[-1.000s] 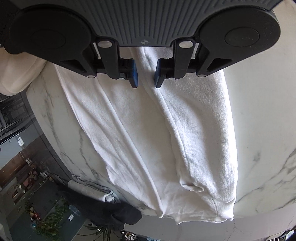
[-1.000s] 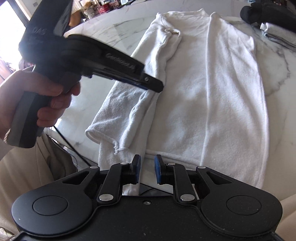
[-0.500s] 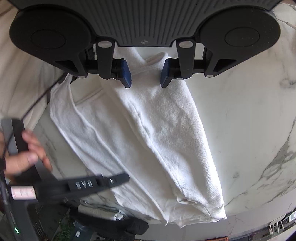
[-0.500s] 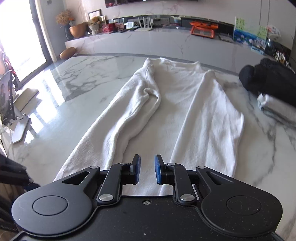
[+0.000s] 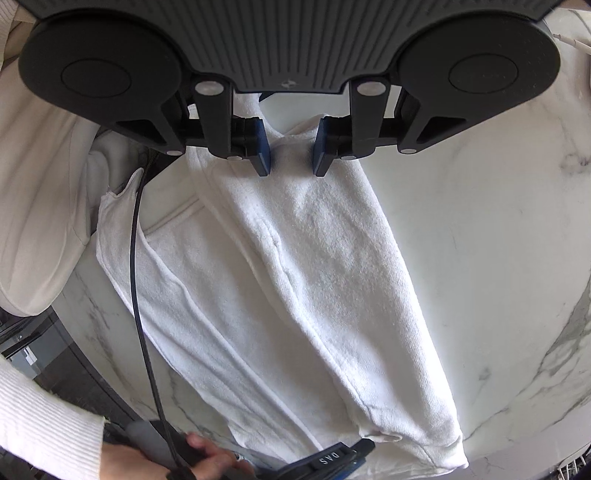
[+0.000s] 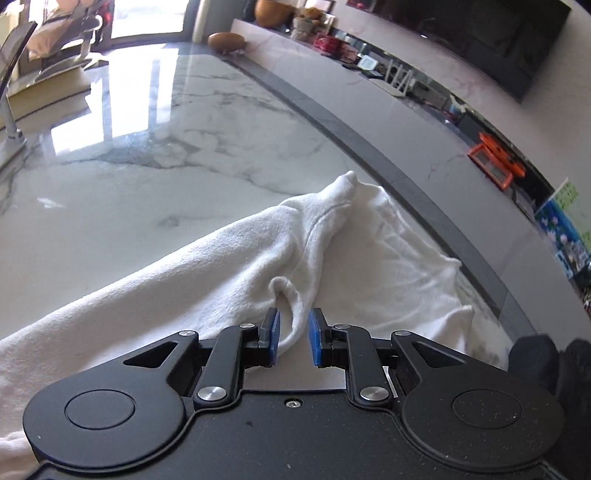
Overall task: Fold clothes
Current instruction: 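Pinch the shirt edge with the right gripper while the left gripper pinches the hem, straighten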
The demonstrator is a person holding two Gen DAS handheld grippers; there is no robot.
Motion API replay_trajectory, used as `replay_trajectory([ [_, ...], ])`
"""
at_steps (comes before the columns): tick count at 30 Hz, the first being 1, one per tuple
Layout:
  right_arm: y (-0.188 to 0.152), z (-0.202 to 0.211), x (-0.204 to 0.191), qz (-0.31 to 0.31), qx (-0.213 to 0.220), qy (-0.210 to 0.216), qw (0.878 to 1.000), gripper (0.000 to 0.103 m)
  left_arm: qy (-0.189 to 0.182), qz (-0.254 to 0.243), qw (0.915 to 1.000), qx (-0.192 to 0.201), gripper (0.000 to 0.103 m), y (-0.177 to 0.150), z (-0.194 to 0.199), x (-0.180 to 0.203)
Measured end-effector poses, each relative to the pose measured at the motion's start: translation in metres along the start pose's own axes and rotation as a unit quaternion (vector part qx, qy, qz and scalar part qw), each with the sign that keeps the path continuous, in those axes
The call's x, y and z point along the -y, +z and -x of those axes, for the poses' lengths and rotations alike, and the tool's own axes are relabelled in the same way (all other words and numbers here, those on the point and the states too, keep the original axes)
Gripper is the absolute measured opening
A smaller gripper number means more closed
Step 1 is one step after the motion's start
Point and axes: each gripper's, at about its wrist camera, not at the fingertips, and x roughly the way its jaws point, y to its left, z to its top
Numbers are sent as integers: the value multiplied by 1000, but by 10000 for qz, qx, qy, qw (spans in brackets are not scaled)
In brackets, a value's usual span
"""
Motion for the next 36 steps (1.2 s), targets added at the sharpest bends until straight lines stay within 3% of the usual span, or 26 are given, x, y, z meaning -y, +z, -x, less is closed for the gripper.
replay_trajectory([
  [7,17,-37,1,771,-370,239,9961,16,26,-42,9999,-127,23,2,-1,1],
  [8,19,-40,1,775,-401,294,9958,15,22,-17,9999,-132,23,2,0,0],
  [9,20,-41,1,763,-402,303,9958,4,25,10,9999,-133,23,2,0,0],
  [15,17,-38,32,43,-429,74,9990,3,124,-27,9998,-151,22,2,-3,6],
  [21,11,-45,36,-366,-493,152,9980,4,123,16,9999,-80,22,-1,-2,6],
  [23,10,-37,38,-551,-465,233,9971,7,119,-135,9998,-6,22,-2,0,9],
  [26,4,-14,38,-818,-393,238,9956,22,-5,-290,9992,263,22,-3,10,13],
  [30,-20,27,26,-1132,-290,364,9925,23,-317,-259,9976,551,22,-3,12,20],
  [33,-45,51,6,-1354,-372,344,9895,23,-256,-256,9977,577,22,-1,3,28],
  [36,-68,71,-8,-1558,-392,373,9863,23,-128,-234,9980,578,13,-1,-4,36],
])
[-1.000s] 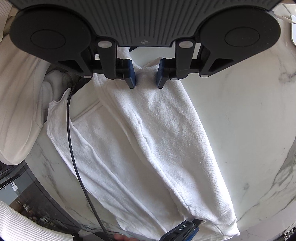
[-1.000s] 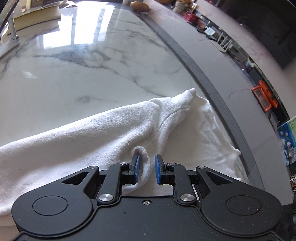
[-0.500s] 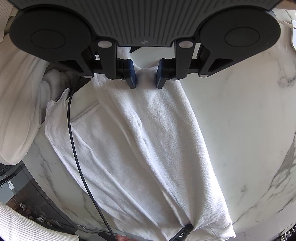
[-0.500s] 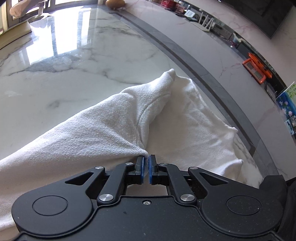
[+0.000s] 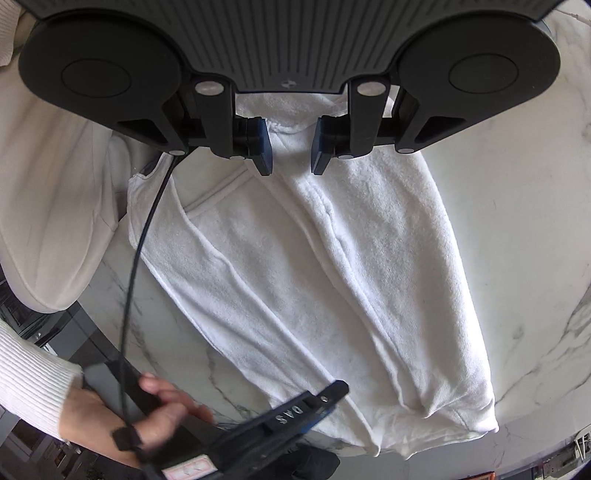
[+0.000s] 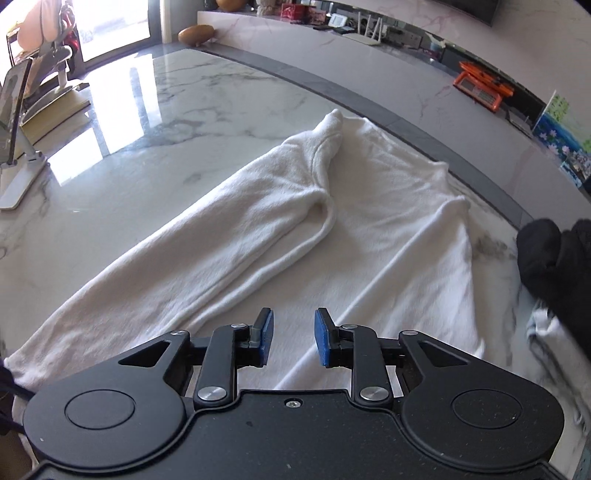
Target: Fold clothes
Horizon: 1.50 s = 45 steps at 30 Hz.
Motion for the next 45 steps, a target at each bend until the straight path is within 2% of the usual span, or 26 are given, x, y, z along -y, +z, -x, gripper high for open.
replay_trajectory([
  [1,-10,7,-2,-90,24,8,10000,23,70,0,10000,-5,7,-1,-2,2],
  [6,-58,41,-9,-587,95,-124,9982,23,174,-79,9996,194,2,-5,8,8],
  [10,-84,50,-5,-1099,54,-290,9935,23,244,-381,9990,-63,1,-5,2,14],
  [12,-97,52,-2,-1399,58,-347,9895,23,227,-332,9991,-118,2,-2,-1,13],
  [14,-105,57,-1,-1560,89,-412,9869,23,254,-315,9990,-161,4,1,-1,13],
  [16,-113,62,-1,-1699,123,-508,9841,28,382,-473,9981,-93,24,5,4,20],
  [18,-121,67,1,-1871,156,-600,9804,32,481,-640,9968,40,34,9,12,25],
  [21,-134,75,3,-2162,235,-656,9739,33,561,-699,9957,214,35,25,21,27],
  [28,-149,79,13,-2677,348,-656,9606,33,474,-381,9975,347,35,83,20,15],
  [36,-158,84,13,-2750,301,-1019,9555,33,515,-324,9961,637,38,166,2,12],
  [41,-160,84,16,-2918,396,-944,9510,33,524,-318,9959,663,39,228,-34,13],
  [45,-159,80,19,-2934,367,-827,9517,33,479,-230,9978,403,39,271,-76,15],
])
